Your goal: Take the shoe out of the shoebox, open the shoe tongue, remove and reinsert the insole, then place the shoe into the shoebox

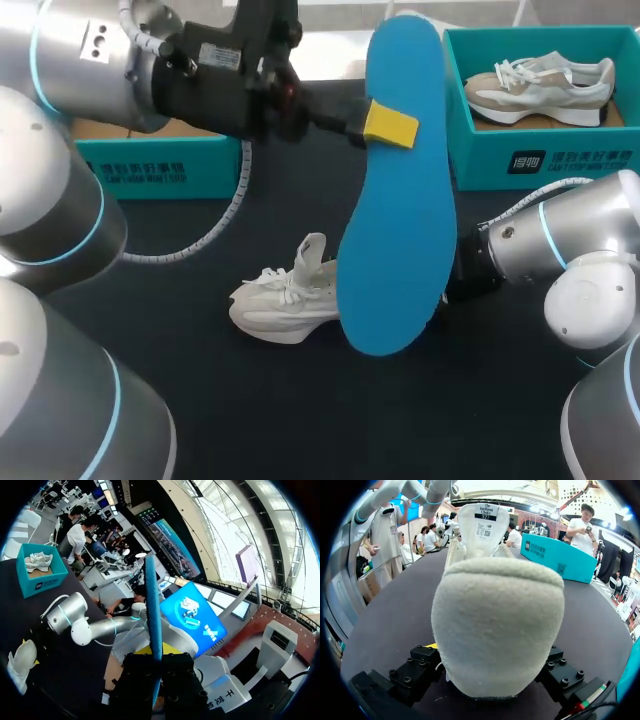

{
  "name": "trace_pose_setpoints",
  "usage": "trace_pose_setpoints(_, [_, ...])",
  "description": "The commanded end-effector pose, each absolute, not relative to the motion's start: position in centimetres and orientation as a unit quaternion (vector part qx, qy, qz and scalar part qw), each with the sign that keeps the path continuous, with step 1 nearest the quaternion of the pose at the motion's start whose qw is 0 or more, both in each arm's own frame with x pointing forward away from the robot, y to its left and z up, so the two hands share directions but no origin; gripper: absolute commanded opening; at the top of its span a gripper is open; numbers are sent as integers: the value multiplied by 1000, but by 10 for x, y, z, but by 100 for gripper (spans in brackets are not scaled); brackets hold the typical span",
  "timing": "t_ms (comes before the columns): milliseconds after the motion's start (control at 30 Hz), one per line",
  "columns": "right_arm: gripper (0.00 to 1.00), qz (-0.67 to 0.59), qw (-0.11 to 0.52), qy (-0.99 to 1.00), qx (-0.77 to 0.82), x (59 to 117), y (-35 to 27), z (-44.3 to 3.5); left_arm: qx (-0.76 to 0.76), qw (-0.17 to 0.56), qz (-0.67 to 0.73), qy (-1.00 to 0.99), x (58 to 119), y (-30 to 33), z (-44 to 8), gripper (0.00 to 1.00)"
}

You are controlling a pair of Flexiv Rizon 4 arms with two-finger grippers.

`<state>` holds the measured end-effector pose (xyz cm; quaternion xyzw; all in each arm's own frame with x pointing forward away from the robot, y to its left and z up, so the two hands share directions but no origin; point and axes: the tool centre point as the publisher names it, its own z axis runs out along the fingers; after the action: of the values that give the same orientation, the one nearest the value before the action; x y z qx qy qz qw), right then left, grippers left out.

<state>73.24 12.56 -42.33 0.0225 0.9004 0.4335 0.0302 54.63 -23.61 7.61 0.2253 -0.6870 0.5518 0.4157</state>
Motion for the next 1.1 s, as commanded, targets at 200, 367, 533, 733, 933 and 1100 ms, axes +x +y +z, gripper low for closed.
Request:
trace_pose_setpoints(200, [0, 431, 30, 901, 23, 733, 125, -426, 234, 423, 555, -678, 537, -233, 72, 0])
trace_pose_setpoints(367, [0, 431, 30, 901, 23, 733, 125, -426, 234, 423, 555, -678, 537, -233, 72, 0])
trace_pose_setpoints(533, [0, 431, 30, 901, 23, 733, 125, -426, 234, 423, 555, -678, 537, -233, 72, 0])
trace_pose_setpoints(733, [0, 431, 30, 901, 23, 733, 125, -426, 234, 423, 555, -678, 537, -233, 72, 0])
trace_pose_setpoints(933, [100, 431, 30, 901, 23, 733, 125, -426, 234, 423, 555, -678, 537, -233, 72, 0])
trace_pose_setpoints(1100, [100, 428, 28, 903, 26, 733, 125, -423, 234, 423, 555, -678, 537, -233, 72, 0])
